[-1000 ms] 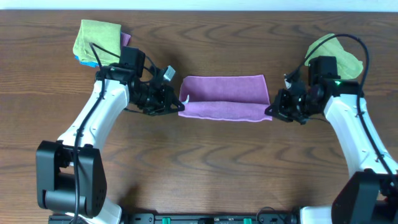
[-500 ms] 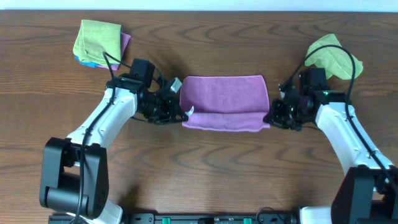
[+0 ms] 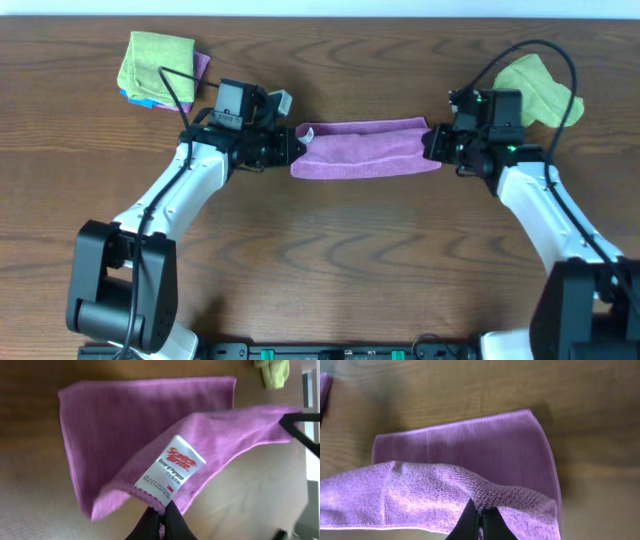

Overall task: Fold the cloth
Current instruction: 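Lower the cloth and fold it in half lengthwise with both grippers, then regrasp the folded strip ends and bring the right gripper toward the left, then release the right gripper and withdraw it, leaving the folded cloth, then carry the folded purple cloth with the left gripper onto the cloth stack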

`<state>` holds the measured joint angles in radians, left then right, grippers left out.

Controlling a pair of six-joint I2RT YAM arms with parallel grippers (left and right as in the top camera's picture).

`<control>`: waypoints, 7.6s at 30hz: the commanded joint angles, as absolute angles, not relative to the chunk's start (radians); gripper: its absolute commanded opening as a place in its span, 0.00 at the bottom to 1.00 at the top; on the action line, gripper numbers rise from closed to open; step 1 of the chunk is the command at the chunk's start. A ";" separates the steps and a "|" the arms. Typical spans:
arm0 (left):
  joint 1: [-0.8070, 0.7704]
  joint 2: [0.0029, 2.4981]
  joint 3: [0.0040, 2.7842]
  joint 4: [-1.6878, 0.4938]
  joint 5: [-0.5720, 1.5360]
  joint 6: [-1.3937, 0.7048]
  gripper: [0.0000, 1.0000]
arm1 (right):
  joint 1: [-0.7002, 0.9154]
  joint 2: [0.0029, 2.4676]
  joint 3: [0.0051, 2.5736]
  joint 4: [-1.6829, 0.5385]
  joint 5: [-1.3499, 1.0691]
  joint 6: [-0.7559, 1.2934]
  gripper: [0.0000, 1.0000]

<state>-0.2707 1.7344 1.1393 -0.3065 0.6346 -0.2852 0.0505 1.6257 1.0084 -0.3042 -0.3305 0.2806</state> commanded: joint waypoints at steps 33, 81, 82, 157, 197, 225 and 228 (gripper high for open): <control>-0.185 1.863 1.142 -0.056 0.555 -0.337 0.79 | 0.073 1.703 1.013 -0.204 -0.325 0.363 0.67; -0.354 2.025 1.142 -0.078 0.434 -0.365 0.06 | 0.066 1.887 1.013 -0.130 -0.244 0.545 0.39; -0.354 2.025 1.142 -0.078 0.434 -0.367 0.06 | 0.067 1.887 1.013 -0.118 -0.248 0.545 0.29; -0.195 1.650 1.150 -0.236 0.438 -0.382 0.20 | 0.558 1.878 1.064 0.302 -0.367 0.627 0.49; -0.199 1.599 0.782 -0.123 0.659 -0.680 0.95 | -0.061 0.560 0.514 -0.764 -0.423 0.244 0.99; -0.315 1.965 0.727 0.566 0.512 -0.958 0.49 | -0.061 0.524 0.509 -0.824 -0.423 0.276 0.99; -0.321 2.028 0.730 0.668 0.513 -0.966 0.13 | -0.061 0.524 0.509 -0.824 -0.423 0.276 0.99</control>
